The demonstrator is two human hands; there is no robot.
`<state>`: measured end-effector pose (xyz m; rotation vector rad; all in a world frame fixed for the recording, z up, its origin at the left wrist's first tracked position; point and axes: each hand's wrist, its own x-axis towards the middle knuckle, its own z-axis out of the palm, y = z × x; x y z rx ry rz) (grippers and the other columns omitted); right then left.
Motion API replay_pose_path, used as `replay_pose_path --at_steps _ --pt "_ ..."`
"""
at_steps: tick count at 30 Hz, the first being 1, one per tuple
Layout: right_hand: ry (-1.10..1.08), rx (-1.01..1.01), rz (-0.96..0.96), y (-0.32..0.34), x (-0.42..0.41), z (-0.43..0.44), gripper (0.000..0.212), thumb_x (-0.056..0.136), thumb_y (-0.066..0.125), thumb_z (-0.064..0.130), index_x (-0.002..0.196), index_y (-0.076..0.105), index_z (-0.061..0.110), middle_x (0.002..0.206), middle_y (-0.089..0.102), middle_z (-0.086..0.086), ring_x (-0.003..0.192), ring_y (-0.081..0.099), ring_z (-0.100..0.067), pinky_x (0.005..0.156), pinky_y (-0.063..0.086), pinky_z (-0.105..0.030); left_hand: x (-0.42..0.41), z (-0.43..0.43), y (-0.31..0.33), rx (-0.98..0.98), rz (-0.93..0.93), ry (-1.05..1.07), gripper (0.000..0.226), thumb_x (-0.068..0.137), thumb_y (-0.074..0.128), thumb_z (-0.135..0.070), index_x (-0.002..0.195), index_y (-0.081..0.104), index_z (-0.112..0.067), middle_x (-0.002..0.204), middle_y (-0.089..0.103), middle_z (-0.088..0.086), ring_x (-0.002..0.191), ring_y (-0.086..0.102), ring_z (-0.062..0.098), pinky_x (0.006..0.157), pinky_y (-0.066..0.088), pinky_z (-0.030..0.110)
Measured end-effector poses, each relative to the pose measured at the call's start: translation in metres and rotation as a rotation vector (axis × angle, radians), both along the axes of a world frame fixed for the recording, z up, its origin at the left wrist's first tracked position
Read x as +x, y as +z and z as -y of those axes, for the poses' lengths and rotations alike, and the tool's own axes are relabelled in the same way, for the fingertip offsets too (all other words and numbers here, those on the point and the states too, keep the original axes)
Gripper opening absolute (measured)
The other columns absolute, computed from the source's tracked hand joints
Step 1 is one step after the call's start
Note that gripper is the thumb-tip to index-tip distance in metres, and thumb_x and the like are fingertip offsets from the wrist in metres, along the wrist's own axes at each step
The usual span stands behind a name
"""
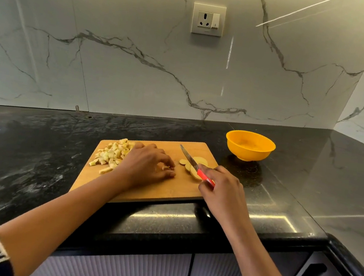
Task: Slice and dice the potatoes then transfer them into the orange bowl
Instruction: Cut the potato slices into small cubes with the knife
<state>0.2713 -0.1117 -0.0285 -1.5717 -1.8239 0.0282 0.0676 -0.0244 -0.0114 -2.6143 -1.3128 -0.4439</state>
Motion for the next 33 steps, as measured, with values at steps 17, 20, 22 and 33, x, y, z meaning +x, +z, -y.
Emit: replay_pose_path --at_steps 17,20,22,33 --pt "-0.017 -0.019 0.031 -0.002 -0.001 0.001 0.046 0.094 0.055 0.026 0.139 0.047 0.033 0.100 0.048 0.012 0.085 0.043 -0.002 0.075 0.033 -0.019 -0.064 0.002 0.006 -0.030 0.022 0.044 0.092 0.062 0.010 -0.094 0.119 0.058 -0.039 0.132 0.051 -0.013 0.123 0.042 0.011 0.092 0.028 0.033" --pt "-0.018 -0.021 0.029 -0.002 -0.001 0.001 0.045 0.094 0.055 0.027 0.139 0.048 0.032 0.100 0.049 0.011 0.085 0.044 -0.003 0.075 0.034 -0.020 -0.068 -0.002 0.001 0.009 -0.064 -0.006 0.095 0.065 0.001 -0.091 0.127 0.053 -0.041 0.139 0.045 -0.014 0.131 0.037 0.013 0.099 0.024 0.036" --pt "-0.016 -0.015 0.029 -0.001 -0.001 0.001 0.045 0.094 0.056 0.026 0.139 0.048 0.032 0.100 0.050 0.010 0.085 0.046 -0.004 0.075 0.036 -0.020 -0.071 -0.007 0.002 0.071 0.076 0.032 0.085 0.071 0.011 -0.088 0.124 0.056 -0.038 0.134 0.051 -0.012 0.127 0.041 0.015 0.095 0.024 0.036" --pt "-0.109 0.014 0.009 0.000 0.001 0.005 0.047 0.094 0.056 0.027 0.140 0.046 0.030 0.098 0.044 0.010 0.083 0.047 -0.005 0.071 0.034 -0.019 0.010 -0.033 0.020 -0.100 -0.015 0.026 0.036 0.081 0.052 -0.062 0.102 0.064 -0.035 0.125 0.054 -0.011 0.115 0.045 0.010 0.096 0.031 0.036"
